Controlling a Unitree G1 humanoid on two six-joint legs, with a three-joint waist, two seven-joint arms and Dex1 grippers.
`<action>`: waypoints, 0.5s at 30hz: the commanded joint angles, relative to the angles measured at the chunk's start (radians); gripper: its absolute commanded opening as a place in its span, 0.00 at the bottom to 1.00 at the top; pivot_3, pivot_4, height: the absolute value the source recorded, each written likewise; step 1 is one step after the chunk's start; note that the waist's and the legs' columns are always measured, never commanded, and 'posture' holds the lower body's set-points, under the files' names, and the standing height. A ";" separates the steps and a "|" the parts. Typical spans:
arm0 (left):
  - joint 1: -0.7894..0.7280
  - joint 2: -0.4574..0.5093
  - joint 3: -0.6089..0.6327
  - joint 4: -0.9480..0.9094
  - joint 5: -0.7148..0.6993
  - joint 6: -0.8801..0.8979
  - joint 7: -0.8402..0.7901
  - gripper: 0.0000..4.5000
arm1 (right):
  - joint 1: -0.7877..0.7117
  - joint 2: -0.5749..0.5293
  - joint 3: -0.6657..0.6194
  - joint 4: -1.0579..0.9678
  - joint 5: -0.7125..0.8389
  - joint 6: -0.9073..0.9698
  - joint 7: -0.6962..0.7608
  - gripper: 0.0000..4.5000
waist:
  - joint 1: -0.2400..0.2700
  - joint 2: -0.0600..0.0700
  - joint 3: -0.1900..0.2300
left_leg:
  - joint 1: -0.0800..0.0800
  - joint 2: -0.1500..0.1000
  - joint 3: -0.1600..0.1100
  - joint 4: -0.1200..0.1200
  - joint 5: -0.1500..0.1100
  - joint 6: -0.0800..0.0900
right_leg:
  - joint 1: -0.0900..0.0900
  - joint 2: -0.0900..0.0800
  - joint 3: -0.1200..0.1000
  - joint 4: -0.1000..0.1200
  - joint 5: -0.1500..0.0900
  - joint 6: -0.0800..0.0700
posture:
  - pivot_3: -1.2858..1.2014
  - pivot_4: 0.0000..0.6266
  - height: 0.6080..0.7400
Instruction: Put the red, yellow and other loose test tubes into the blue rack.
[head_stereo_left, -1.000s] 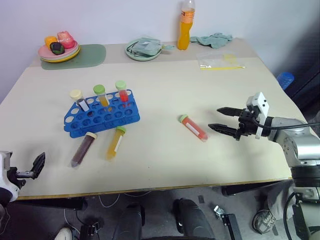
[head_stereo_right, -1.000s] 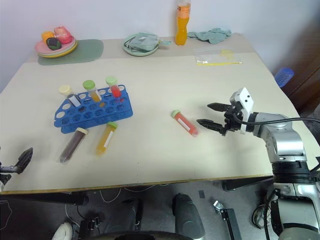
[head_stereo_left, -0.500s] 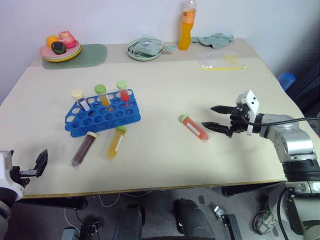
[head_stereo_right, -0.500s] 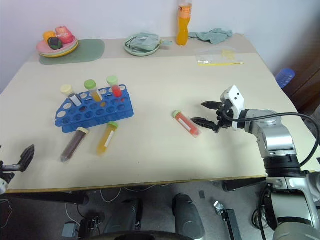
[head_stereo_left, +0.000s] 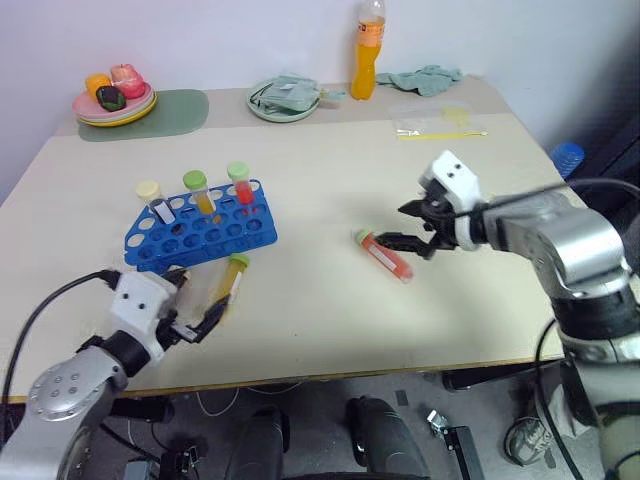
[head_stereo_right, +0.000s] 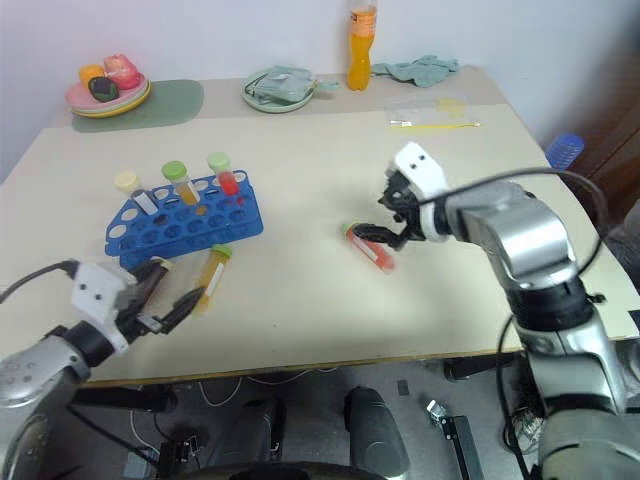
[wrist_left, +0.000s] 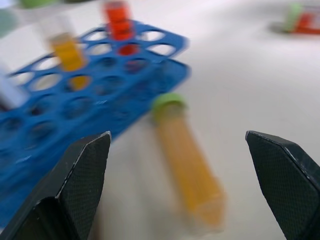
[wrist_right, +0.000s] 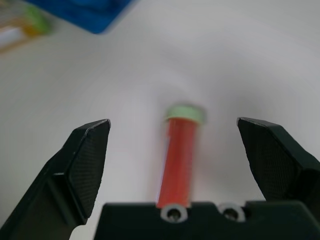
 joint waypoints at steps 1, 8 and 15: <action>-0.022 0.000 -0.057 -0.025 0.028 -0.033 -0.003 0.99 | -0.092 0.026 0.056 0.036 -0.021 0.161 -0.072 1.00 | 0.008 0.000 0.000 | -0.001 0.000 0.000 0.000 0.000 0.000 | 0.000 -0.001 0.000 0.000 0.000 0.000 | 0.52 0.24 1.00; -0.095 -0.040 -0.171 -0.012 0.051 -0.048 0.009 0.99 | -0.321 0.125 0.186 0.331 0.015 0.370 -0.137 1.00 | 0.016 0.001 0.000 | -0.001 -0.001 0.000 0.001 0.000 0.000 | 0.000 -0.001 0.000 0.000 0.000 0.000 | 0.52 0.24 1.00; -0.085 -0.084 -0.235 -0.063 0.059 -0.053 0.035 0.99 | -0.399 0.156 0.285 0.470 0.036 0.370 -0.152 1.00 | 0.021 0.001 0.001 | -0.002 -0.001 0.000 0.000 -0.001 0.001 | -0.001 -0.002 0.000 0.000 0.000 0.001 | 0.52 0.24 1.00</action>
